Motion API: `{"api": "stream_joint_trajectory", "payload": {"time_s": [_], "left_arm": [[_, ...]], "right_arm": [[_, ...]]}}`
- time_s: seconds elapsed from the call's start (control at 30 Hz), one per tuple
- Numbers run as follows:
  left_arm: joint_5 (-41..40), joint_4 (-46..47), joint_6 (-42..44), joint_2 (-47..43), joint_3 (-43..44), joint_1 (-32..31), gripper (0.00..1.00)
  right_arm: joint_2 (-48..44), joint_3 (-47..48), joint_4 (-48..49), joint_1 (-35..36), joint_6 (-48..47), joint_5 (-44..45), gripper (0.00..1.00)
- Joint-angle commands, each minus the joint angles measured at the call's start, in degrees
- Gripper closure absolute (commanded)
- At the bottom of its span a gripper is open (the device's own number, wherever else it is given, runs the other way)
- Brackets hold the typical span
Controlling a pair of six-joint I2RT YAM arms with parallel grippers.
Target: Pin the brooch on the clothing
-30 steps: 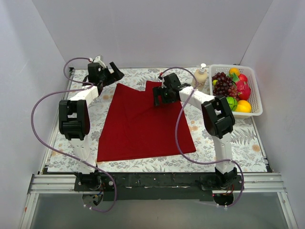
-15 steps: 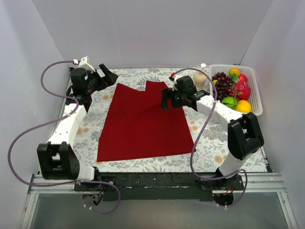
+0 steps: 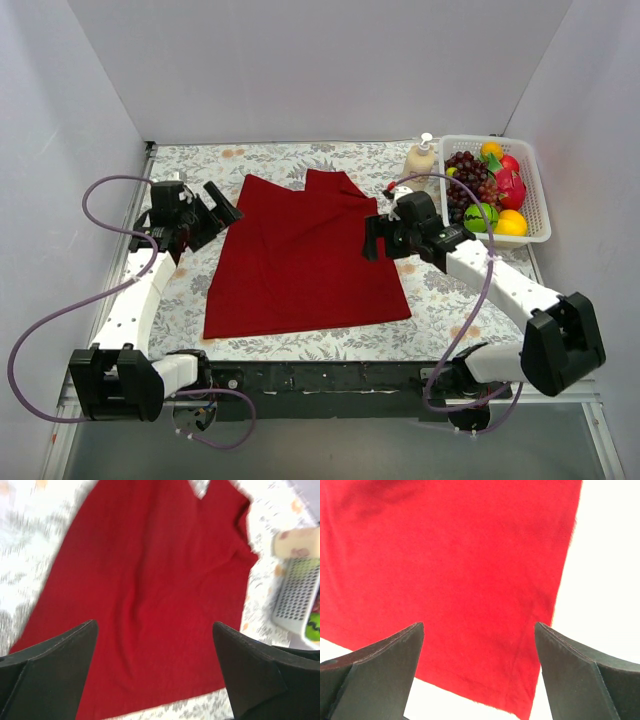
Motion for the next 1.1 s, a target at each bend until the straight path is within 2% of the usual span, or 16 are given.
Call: {"api": "stream_joint_trajectory", "payload": {"time_s": [0.0, 0.1, 0.37, 0.63, 0.8, 0.87, 1.0, 1.03, 1.07], "left_arm": [[0.2, -9.3, -2.9, -4.1, -3.3, 0.2, 0.02], [-0.8, -12.6, -3.7, -4.8, -4.7, 0.2, 0.02], [-13.6, -24.4, -3.4, -0.5, -4.7, 0.2, 0.02], [-13.9, -26.9, -2.1, 3.0, -5.7, 0.2, 0.02], [-12.8, -27.8, -2.7, 3.7, -7.4, 0.2, 0.02], [-12.6, -28.1, -2.8, 4.0, -7.4, 0.2, 0.02], [-12.6, -28.5, -3.0, 4.8, -7.2, 0.2, 0.02], [-12.9, -28.4, -2.9, 5.0, -7.0, 0.2, 0.02], [-13.0, -28.6, -3.0, 5.1, -6.9, 0.2, 0.02]], "right_arm": [[-6.2, -4.6, -1.8, -0.2, 2.3, 5.1, 0.02], [-8.5, -7.7, -4.0, -0.2, 3.5, 7.4, 0.02], [-11.9, -14.4, -7.7, -0.2, 6.3, 12.2, 0.03], [-8.4, -16.0, -8.9, -0.3, 6.8, 9.0, 0.05], [-6.4, -18.0, -9.4, -0.3, 6.6, 5.6, 0.14], [-6.3, -19.2, -9.8, -0.2, 6.5, 3.5, 0.25], [-6.7, -21.7, -10.6, -0.2, 6.7, 0.9, 0.36], [-7.0, -22.3, -10.4, -0.2, 6.8, 0.3, 0.44], [-7.3, -23.8, -9.9, -0.2, 7.4, -0.8, 0.47]]}}
